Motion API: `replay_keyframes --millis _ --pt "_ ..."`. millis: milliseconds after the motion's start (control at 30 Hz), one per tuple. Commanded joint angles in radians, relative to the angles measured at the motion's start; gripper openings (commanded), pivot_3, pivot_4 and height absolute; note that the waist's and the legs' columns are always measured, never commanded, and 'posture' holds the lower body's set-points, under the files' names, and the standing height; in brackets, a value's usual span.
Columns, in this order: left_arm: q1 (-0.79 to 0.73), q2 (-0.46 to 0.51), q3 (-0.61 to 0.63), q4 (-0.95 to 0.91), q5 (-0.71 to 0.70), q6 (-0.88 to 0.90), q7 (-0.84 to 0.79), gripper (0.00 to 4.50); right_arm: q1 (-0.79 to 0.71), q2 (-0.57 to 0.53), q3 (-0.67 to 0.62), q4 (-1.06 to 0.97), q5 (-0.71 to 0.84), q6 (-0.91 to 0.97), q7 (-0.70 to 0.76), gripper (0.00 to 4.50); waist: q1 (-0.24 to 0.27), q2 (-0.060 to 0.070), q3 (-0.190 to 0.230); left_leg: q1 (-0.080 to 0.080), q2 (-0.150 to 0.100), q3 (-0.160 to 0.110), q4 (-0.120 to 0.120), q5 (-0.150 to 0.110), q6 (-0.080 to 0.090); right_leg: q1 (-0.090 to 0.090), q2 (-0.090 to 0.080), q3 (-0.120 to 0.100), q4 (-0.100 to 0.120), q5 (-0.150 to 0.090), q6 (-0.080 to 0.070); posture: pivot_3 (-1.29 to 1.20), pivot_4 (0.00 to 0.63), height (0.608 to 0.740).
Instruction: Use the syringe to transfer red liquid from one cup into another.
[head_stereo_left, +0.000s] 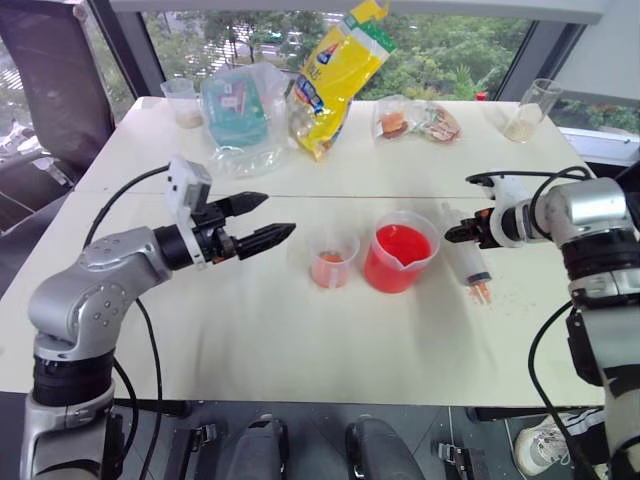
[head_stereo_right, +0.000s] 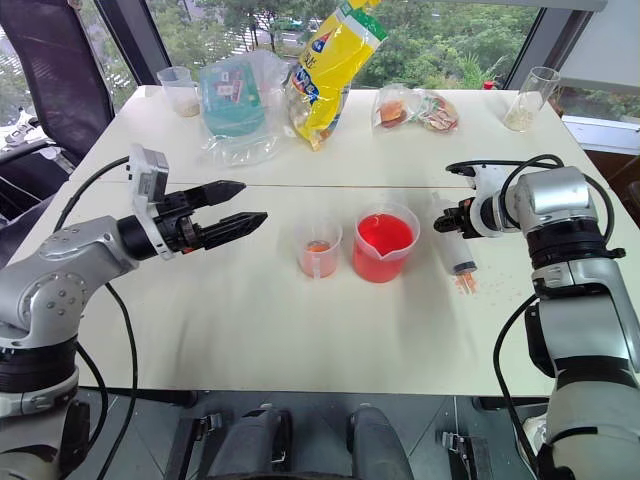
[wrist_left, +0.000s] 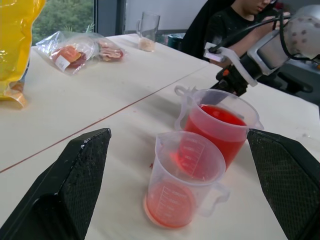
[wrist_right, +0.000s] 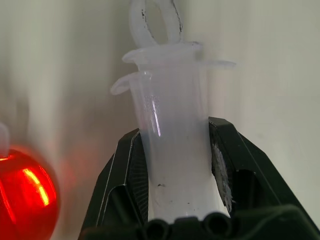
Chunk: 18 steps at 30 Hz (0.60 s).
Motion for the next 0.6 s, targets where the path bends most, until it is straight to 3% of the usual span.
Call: replay_keyframes --millis 33,100,133,233,367,600 --pt "0.017 0.022 0.028 -0.055 -0.037 0.004 0.007 4.50 -0.011 -0.004 -0.008 0.041 -0.057 -0.024 0.041 3.21 0.001 0.000 0.000 0.000 0.000 0.000 0.000 0.000 0.000 0.000 0.000 0.000 0.000 0.000 0.000 0.00 0.150 0.740" --pt "0.029 0.031 0.030 -0.065 -0.052 0.012 0.010 4.50 -0.022 -0.010 -0.021 0.028 -0.065 -0.020 0.064 4.28 -0.001 0.000 0.000 0.000 0.000 0.000 0.000 0.000 0.000 0.000 0.000 0.000 0.000 0.000 0.000 0.00 0.150 0.740" --pt "0.033 0.035 0.031 -0.069 -0.057 0.015 0.011 4.50 -0.024 -0.020 -0.024 0.004 -0.065 -0.012 0.083 4.40 -0.001 0.000 0.000 0.000 0.000 0.000 0.000 0.000 0.000 0.000 0.000 0.000 0.000 0.000 0.000 0.00 0.150 0.740" --pt "0.041 0.045 0.034 -0.076 -0.070 0.018 0.018 4.50 -0.019 -0.060 -0.029 -0.090 -0.061 0.002 0.143 4.40 -0.002 0.001 0.001 0.000 0.000 0.000 0.000 0.000 0.000 0.000 0.000 0.000 0.001 0.000 0.000 0.00 0.150 0.740" --pt "0.043 0.074 0.036 -0.074 -0.076 0.027 0.011 4.50 0.046 -0.188 -0.058 -0.369 -0.023 -0.076 0.286 4.40 0.001 0.001 0.001 -0.001 0.000 0.000 -0.001 0.000 0.000 -0.001 0.000 0.000 0.000 0.000 0.000 0.00 0.150 0.740" --pt "0.055 0.127 0.045 -0.078 -0.091 0.029 -0.006 4.50 0.280 -0.370 -0.296 -0.829 0.183 -0.130 0.530 4.40 0.001 0.001 0.001 0.000 0.000 -0.001 -0.001 0.000 0.001 0.000 0.000 -0.001 -0.001 0.000 0.000 0.00 0.150 0.740"
